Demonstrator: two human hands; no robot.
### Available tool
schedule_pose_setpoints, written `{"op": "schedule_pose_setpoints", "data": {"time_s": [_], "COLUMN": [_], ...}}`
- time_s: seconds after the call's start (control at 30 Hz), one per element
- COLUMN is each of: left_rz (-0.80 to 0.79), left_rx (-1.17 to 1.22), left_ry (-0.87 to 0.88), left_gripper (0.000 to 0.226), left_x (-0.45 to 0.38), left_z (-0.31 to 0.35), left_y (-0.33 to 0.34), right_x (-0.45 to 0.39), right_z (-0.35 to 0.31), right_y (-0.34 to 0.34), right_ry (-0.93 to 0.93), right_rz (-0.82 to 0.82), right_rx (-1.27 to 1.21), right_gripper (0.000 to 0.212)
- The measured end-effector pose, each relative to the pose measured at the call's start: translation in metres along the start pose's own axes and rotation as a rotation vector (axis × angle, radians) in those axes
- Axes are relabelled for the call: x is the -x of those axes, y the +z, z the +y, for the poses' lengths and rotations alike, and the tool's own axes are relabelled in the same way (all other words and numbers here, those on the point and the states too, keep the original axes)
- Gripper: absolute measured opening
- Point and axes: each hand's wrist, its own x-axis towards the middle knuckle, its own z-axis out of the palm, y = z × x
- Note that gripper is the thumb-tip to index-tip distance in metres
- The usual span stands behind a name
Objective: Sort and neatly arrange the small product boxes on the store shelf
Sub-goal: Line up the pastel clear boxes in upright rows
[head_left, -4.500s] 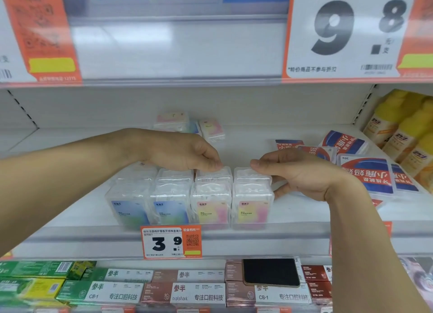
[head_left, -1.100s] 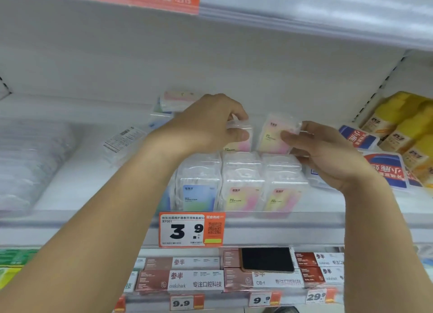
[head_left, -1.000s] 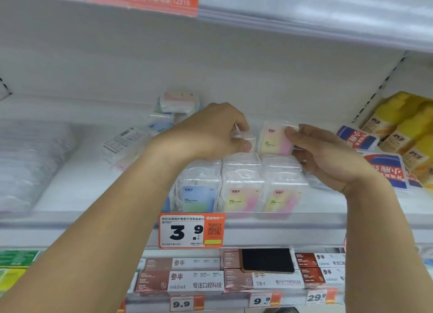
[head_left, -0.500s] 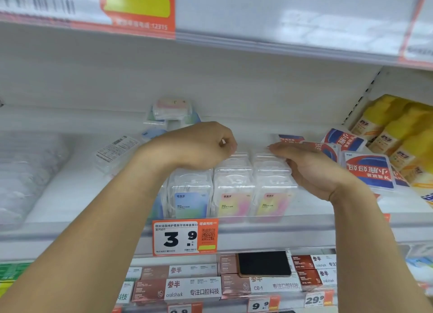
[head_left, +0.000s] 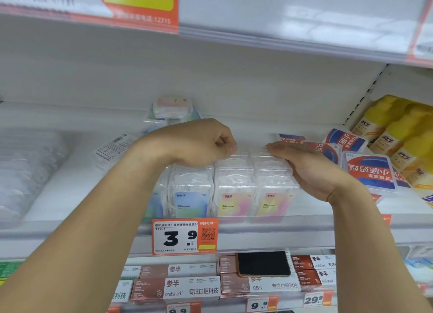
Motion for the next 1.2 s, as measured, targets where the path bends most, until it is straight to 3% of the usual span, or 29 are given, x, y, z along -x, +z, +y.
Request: {"op": "schedule_pose_setpoints", "data": {"time_s": [0.43,0.57,0.63,0.7,0.83,0.93,1.03,1.13,1.2], "left_rz": [0.020,0.025,0.073,0.154,0.342,0.499,0.539,0.414,0.392], "left_rx": [0.003,0.016,0.041,0.109,0.198,0.138,0.012,-0.107,-0.092], "left_ry": [-0.002,0.008,0.012,0.010,-0.058,-0.167,-0.338,-0.494,-0.504], "left_gripper": [0.025,0.028,0.030,0.023,0.015,0.015,0.023,0.051,0.057], "left_x": [-0.001,0.000,0.003,0.009,0.033,0.051,0.059,0.063,0.063], "left_z": [0.003,0.001,-0.001,-0.006,-0.033,-0.067,-0.104,-0.132,-0.143], "left_y": [0.002,0.002,-0.002,-0.010,-0.032,-0.040,-0.035,-0.022,-0.015], "right_x": [0.003,0.004,0.006,0.008,0.017,0.029,0.032,0.016,-0.002], "right_z": [0.000,0.001,-0.001,-0.007,-0.021,-0.043,-0.072,-0.099,-0.113], "right_y": [-0.002,-0.005,-0.007,-0.007,-0.010,-0.003,0.030,0.075,0.104], "right_ry": [0.029,0.026,0.011,-0.062,-0.304,-0.458,-0.564,-0.464,-0.378], "right_rz": [-0.014,-0.061,-0.053,0.046,0.409,0.589,0.438,0.096,-0.130], "right_rx": [0.058,0.066,0.058,0.063,0.036,0.197,0.315,0.502,0.684], "right_gripper": [0.018,0.048,0.048,0.038,0.013,0.015,0.009,0.010,0.015]}}
